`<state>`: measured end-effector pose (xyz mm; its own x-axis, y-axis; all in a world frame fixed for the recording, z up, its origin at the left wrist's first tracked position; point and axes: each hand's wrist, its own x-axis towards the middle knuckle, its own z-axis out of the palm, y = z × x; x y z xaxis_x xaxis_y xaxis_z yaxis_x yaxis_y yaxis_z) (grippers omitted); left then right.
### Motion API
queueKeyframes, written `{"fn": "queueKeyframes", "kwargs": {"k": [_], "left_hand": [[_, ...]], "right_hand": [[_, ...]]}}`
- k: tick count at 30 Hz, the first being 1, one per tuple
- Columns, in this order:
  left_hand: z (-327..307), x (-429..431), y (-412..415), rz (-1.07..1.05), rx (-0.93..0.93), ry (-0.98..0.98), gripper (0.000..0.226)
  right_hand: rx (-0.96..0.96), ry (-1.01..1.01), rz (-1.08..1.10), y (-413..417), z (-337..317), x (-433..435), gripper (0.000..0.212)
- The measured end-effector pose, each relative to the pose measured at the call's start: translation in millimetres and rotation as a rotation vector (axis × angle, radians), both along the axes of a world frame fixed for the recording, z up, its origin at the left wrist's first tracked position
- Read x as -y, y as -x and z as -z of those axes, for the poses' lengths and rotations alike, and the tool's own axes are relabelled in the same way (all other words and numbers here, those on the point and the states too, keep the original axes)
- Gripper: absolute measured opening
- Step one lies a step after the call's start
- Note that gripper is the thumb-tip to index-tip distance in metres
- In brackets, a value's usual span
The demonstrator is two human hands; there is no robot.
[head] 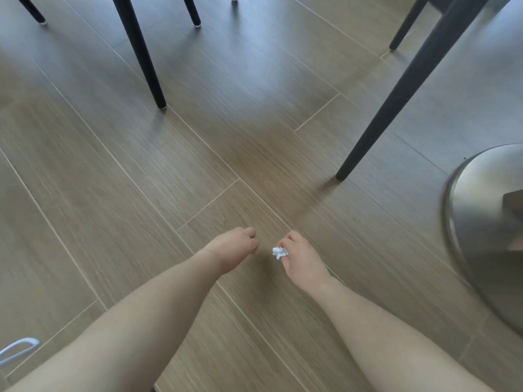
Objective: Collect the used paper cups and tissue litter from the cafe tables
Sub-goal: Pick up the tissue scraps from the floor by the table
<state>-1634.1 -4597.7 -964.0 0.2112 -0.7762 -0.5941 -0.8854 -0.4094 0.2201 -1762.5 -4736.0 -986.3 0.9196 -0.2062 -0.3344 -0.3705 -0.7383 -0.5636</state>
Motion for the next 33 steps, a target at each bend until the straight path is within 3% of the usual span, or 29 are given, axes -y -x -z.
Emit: {"fn": "queueKeyframes", "kwargs": {"k": [4,9,13,17,24,28,33], "left_hand": [[-76.3,3.4,-29.3,0.025,0.040,0.027,0.031],[-210.4,-19.3,-37.5,-0.047,0.067,0.166,0.039],[-349.8,-32.7,-36.0,-0.207,0.033,0.378,0.019],[-506.9,-37.3,-24.4,-0.451,-0.049,0.529,0.016],[-749.3,-5.1,1.1,-0.468,-0.070,0.706,0.018],[-829.6,43.7,26.7,-0.393,-0.095,0.754,0.016],[-875.0,125.9,75.0,-0.235,-0.147,0.795,0.014]], "right_hand": [[0.043,-0.016,0.078,-15.1,-66.6,7.4,0.015],[0.146,-0.123,0.300,-18.4,-203.5,-4.7,0.012],[0.186,-0.169,0.359,-15.5,-337.6,-26.7,0.013],[0.245,-0.227,0.441,-13.2,-484.3,-46.6,0.017],[0.426,-0.262,0.568,6.5,-715.0,-41.6,0.022],[0.536,-0.171,0.639,37.1,-793.6,-5.2,0.018],[0.643,-0.150,0.783,92.1,-844.2,57.8,0.017]]}}
